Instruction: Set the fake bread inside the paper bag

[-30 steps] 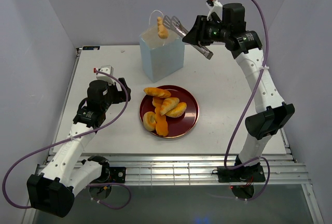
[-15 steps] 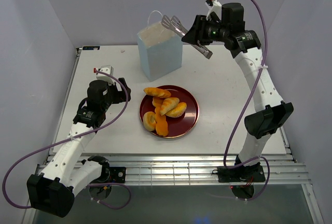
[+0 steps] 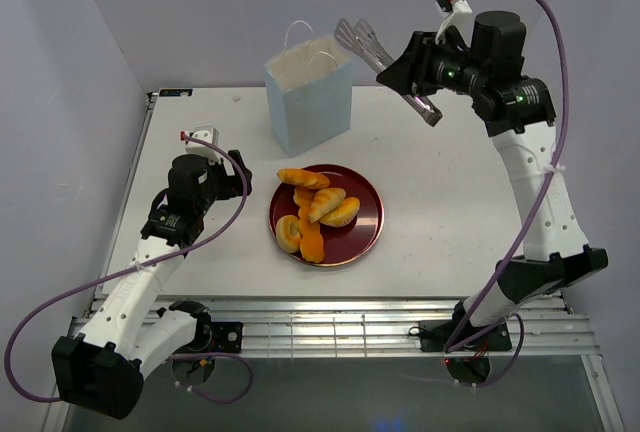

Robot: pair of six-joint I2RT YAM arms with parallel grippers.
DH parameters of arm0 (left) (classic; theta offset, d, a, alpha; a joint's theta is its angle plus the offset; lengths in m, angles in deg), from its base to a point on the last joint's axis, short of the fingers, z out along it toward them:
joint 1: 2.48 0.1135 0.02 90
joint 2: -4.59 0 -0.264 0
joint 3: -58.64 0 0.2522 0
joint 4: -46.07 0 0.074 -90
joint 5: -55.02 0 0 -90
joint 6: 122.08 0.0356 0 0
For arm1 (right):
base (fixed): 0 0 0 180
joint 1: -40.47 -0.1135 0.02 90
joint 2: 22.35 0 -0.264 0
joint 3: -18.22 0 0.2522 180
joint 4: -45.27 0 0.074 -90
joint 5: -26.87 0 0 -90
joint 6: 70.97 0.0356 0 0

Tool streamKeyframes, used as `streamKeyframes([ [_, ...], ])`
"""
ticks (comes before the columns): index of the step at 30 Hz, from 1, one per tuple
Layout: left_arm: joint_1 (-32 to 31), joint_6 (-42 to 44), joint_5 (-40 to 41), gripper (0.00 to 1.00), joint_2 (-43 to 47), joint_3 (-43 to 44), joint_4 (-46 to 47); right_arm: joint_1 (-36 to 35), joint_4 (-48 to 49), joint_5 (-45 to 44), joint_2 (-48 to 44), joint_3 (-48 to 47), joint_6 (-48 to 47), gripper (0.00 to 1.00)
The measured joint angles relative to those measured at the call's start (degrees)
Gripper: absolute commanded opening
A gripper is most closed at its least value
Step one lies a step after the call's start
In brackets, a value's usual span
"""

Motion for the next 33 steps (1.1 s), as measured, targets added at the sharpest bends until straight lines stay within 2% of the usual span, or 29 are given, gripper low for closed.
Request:
streamKeyframes([
  [3, 0.0, 0.0, 0.1, 0.97, 0.0, 0.0, 0.0, 0.0, 0.6, 0.3, -6.6, 7.5, -1.0, 0.54],
  [12, 0.0, 0.1, 0.6, 0.97, -0.5, 0.0, 0.0, -0.2, 2.7, 0.5, -24.9, 40.5, -2.4, 0.54],
  [20, 0.0, 0.1, 0.9, 0.97, -0.5, 0.0, 0.0, -0.2, 4.3, 0.5, -37.3, 61.4, -2.5, 0.54],
  [26, 0.0, 0.1, 1.1, 0.98, -0.5, 0.0, 0.0, -0.2, 8.1, 0.8, -41.2, 74.4, -0.4, 0.54],
  [33, 0.0, 0.1, 1.2, 0.98, -0.5, 0.0, 0.0, -0.2, 11.6, 0.9, -41.4, 81.0, 1.8, 0.55],
])
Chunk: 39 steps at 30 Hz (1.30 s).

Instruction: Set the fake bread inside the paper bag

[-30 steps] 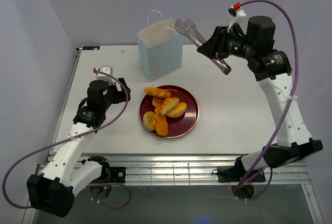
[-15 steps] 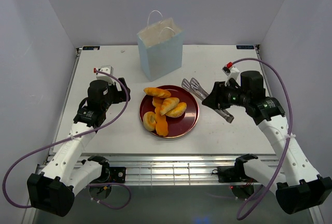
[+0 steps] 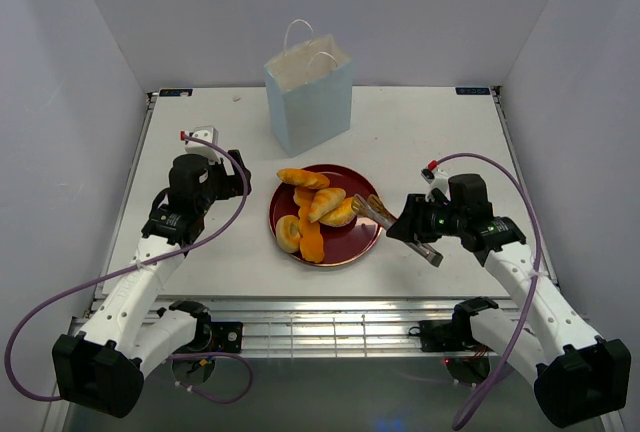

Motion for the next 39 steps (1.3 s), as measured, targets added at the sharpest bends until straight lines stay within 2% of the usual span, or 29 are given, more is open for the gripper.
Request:
streamKeyframes([
  [39, 0.0, 0.0, -0.4, 0.98, 0.0, 0.0, 0.0, 0.0, 16.9, -1.9, 4.4, 8.4, 12.7, 0.61],
])
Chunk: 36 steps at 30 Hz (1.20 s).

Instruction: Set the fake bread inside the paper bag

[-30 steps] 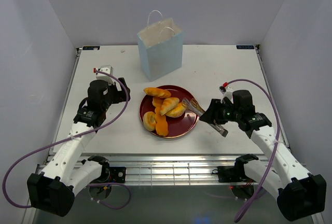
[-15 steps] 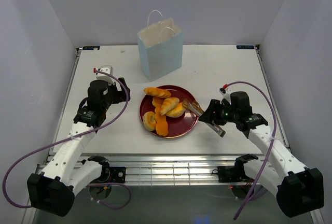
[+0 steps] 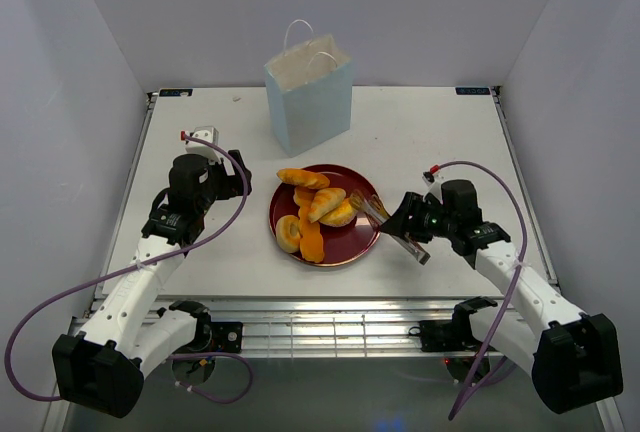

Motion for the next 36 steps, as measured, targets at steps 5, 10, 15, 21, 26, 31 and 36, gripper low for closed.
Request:
streamKeyframes([
  [5, 0.0, 0.0, -0.4, 0.98, 0.0, 0.0, 0.0, 0.0, 1.6, 0.6, 0.8, 1.5, 1.2, 0.61],
  [10, 0.0, 0.0, -0.5, 0.98, 0.0, 0.0, 0.0, 0.0, 4.3, 1.9, 2.0, 1.9, 2.9, 0.61],
  [15, 0.0, 0.0, -0.6, 0.98, 0.0, 0.0, 0.0, 0.0, 7.0, 3.1, 2.8, 2.6, 4.3, 0.61],
  [21, 0.0, 0.0, -0.7, 0.98, 0.0, 0.0, 0.0, 0.0, 10.1, 3.9, 3.8, 3.8, 5.9, 0.6],
  [26, 0.0, 0.0, -0.8, 0.98, 0.0, 0.0, 0.0, 0.0, 12.0, 5.0, 4.5, 5.6, 7.3, 0.54],
  [31, -0.1, 0.0, -0.8, 0.98, 0.0, 0.0, 0.0, 0.0, 13.2, 6.0, 4.5, 5.6, 8.0, 0.45],
  [36, -0.1, 0.0, -0.8, 0.98, 0.0, 0.0, 0.0, 0.0, 11.8, 6.0, 3.4, 5.4, 7.8, 0.36],
])
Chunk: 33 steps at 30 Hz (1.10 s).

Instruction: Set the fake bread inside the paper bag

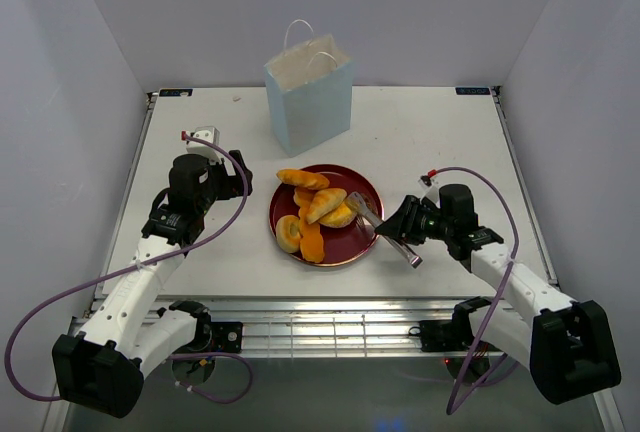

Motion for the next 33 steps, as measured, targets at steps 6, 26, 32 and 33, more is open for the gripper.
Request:
streamKeyframes([
  [6, 0.0, 0.0, 0.0, 0.98, 0.0, 0.0, 0.0, 0.0, -5.2, -0.8, -4.5, -1.7, -1.8, 0.31],
  [26, -0.1, 0.0, 0.0, 0.98, 0.0, 0.0, 0.0, 0.0, -27.7, -6.8, -12.9, -21.8, -11.6, 0.32],
  [32, -0.1, 0.0, 0.0, 0.98, 0.0, 0.0, 0.0, 0.0, -30.8, -7.3, -12.6, -28.2, -12.7, 0.33],
  [33, -0.1, 0.0, 0.0, 0.98, 0.0, 0.0, 0.0, 0.0, -31.3, -7.3, -11.9, -30.1, -12.9, 0.33],
])
